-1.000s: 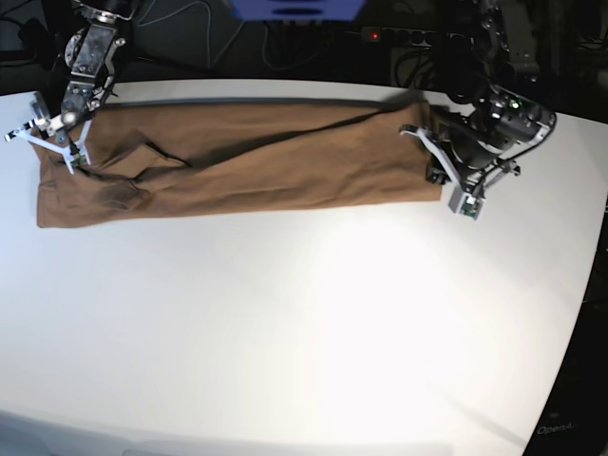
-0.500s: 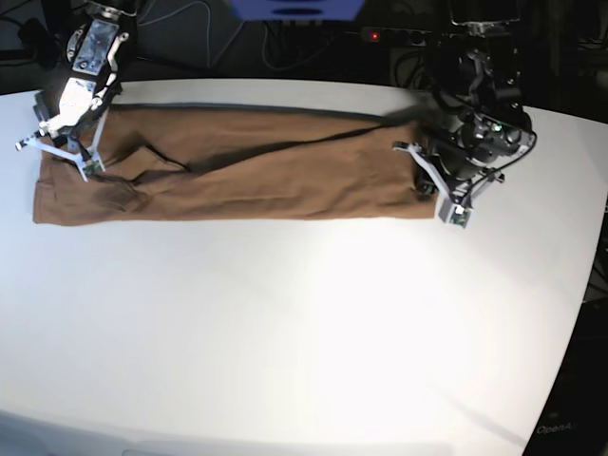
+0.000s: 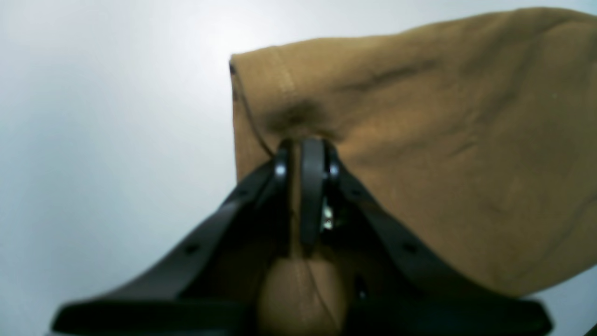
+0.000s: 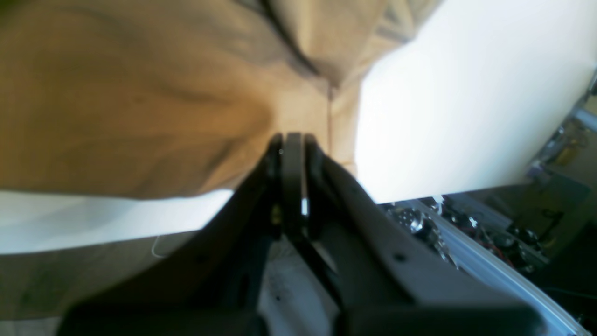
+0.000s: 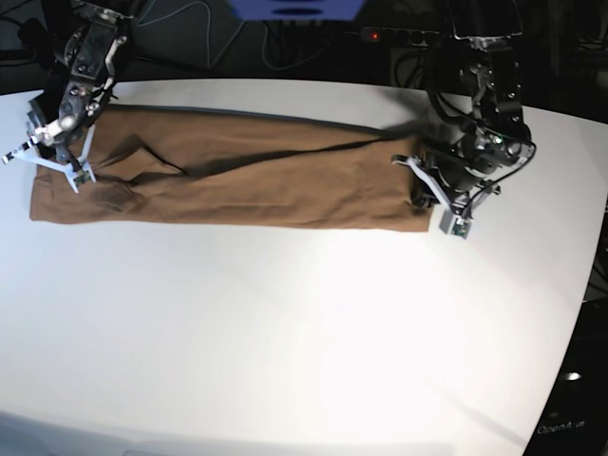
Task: Fold the T-shirt properly
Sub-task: 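Hold the folded strip with both grippers and slide it along the table, then release the strip with the left gripper and lift it away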
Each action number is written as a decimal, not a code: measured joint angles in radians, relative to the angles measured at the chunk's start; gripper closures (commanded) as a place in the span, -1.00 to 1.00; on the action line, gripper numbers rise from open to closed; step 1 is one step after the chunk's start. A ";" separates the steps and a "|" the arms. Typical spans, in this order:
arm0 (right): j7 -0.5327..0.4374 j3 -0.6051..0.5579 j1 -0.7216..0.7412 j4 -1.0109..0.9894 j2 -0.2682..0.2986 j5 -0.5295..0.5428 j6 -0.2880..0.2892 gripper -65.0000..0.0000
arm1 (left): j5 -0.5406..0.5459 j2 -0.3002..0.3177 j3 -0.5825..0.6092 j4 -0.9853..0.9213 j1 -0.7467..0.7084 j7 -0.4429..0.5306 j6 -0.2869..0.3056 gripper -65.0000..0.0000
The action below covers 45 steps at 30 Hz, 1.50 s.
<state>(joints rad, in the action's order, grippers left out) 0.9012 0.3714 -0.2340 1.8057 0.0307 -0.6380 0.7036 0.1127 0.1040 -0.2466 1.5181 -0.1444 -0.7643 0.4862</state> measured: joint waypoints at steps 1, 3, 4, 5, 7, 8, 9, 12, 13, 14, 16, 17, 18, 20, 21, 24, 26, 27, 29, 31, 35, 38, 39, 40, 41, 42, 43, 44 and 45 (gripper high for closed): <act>0.001 0.000 0.004 0.000 0.000 0.000 0.001 1.00 | 0.002 0.006 0.000 -0.001 0.000 0.003 0.001 0.91; 0.006 0.000 0.020 0.000 0.000 0.000 0.002 1.00 | 0.008 0.011 0.001 -0.002 0.000 0.003 0.004 0.91; 0.002 -0.001 0.025 0.001 0.001 0.000 0.001 1.00 | 0.008 0.011 -0.005 -0.002 0.000 0.003 0.005 0.91; -0.002 -0.001 0.026 0.001 0.002 0.001 0.002 1.00 | 0.010 0.012 -0.018 -0.002 0.000 0.002 0.013 0.91; 0.000 -0.003 0.025 0.001 0.018 0.001 0.003 1.00 | 0.014 0.017 -0.047 -0.006 0.000 0.000 0.014 0.91; 0.003 0.000 0.029 0.001 0.024 0.000 0.002 1.00 | 0.011 0.021 -0.060 -0.006 0.000 -0.002 0.014 0.91; 0.010 0.004 0.040 0.001 0.025 0.000 0.002 1.00 | 0.010 0.024 -0.073 -0.006 -0.001 -0.005 0.014 0.91; 0.001 -0.001 0.067 0.001 0.024 0.000 0.000 1.00 | 0.015 0.039 -0.091 -0.023 -0.003 0.010 0.017 0.91; -0.002 -0.003 0.073 0.001 0.021 0.009 0.002 1.00 | 0.025 0.050 -0.089 -0.034 -0.001 0.012 0.021 0.91; 0.000 -0.003 0.076 0.000 0.018 0.008 0.002 1.00 | 0.026 0.053 -0.090 -0.042 0.000 0.019 0.027 0.91; 0.003 0.000 0.077 -0.002 0.018 0.008 0.002 1.00 | 0.030 0.057 -0.091 -0.048 0.000 0.031 0.027 0.91; 0.006 0.000 0.080 -0.002 0.018 0.008 0.002 1.00 | 0.030 0.057 -0.091 -0.048 0.000 0.032 0.026 0.91; 0.006 -0.005 0.083 -0.002 0.018 0.008 0.002 1.00 | 0.030 0.057 -0.091 -0.048 0.000 0.032 0.026 0.91; 0.007 -0.030 0.085 -0.002 0.019 0.004 0.000 1.00 | 0.030 0.057 -0.090 -0.048 0.000 0.032 0.026 0.91; 0.006 -0.042 0.085 -0.003 0.018 0.005 0.000 1.00 | 0.030 0.057 -0.090 -0.047 0.001 0.032 0.025 0.91; 0.001 -0.055 0.090 -0.004 -0.001 0.009 0.003 1.00 | 0.023 0.056 -0.089 -0.048 0.019 0.008 0.026 0.91; 0.001 -0.055 0.105 -0.022 -0.005 0.008 0.000 1.00 | 0.014 0.056 -0.088 -0.054 0.032 0.001 0.014 0.91; -0.002 -0.055 0.118 -0.050 -0.003 0.009 -0.001 1.00 | 0.014 0.057 -0.088 -0.054 0.033 0.001 0.015 0.91; -0.011 -0.055 0.141 -0.125 0.000 0.005 0.002 1.00 | 0.011 0.057 -0.088 -0.051 0.033 -0.004 0.014 0.91; -0.035 -0.047 0.152 -0.183 0.000 0.005 -0.001 1.00 | 0.011 0.057 -0.087 -0.051 0.033 -0.002 0.014 0.91; -0.056 -0.047 0.157 -0.211 -0.001 -0.010 -0.010 1.00 | 0.011 0.060 -0.089 -0.051 0.033 -0.004 0.014 0.91; -0.061 -0.046 0.157 -0.220 -0.009 -0.019 -0.021 1.00 | 0.011 0.060 -0.089 -0.051 0.033 -0.005 0.014 0.91; -0.061 -0.046 0.158 -0.221 -0.009 -0.019 -0.021 1.00 | 0.011 0.060 -0.089 -0.047 0.032 -0.006 0.014 0.91; -0.064 -0.046 0.159 -0.222 -0.009 -0.019 -0.020 1.00 | 0.005 0.059 -0.089 -0.031 0.029 -0.015 0.013 0.91; -0.064 -0.046 0.159 -0.222 -0.009 -0.019 -0.021 1.00 | -0.009 0.059 -0.089 -0.008 0.021 -0.035 0.010 0.91; -0.064 -0.046 0.159 -0.222 -0.009 -0.019 -0.021 1.00 | -0.018 0.060 -0.089 0.014 0.016 -0.055 0.009 0.91; -0.066 -0.046 0.159 -0.223 -0.009 -0.019 -0.021 1.00 | -0.030 0.060 -0.089 0.035 0.008 -0.071 0.006 0.91; -0.068 -0.047 0.159 -0.223 -0.009 -0.019 -0.021 1.00 | -0.037 0.059 -0.090 0.054 0.003 -0.093 0.003 0.91; -0.069 -0.047 0.159 -0.223 -0.009 -0.018 -0.021 1.00 | -0.041 0.059 -0.090 0.075 0.002 -0.134 0.003 0.91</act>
<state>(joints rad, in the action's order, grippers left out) 0.8326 0.3248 -0.0750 1.5829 0.0216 -0.6563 0.6830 0.0719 0.1631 -0.3370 1.5932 -0.1425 -0.8978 0.4889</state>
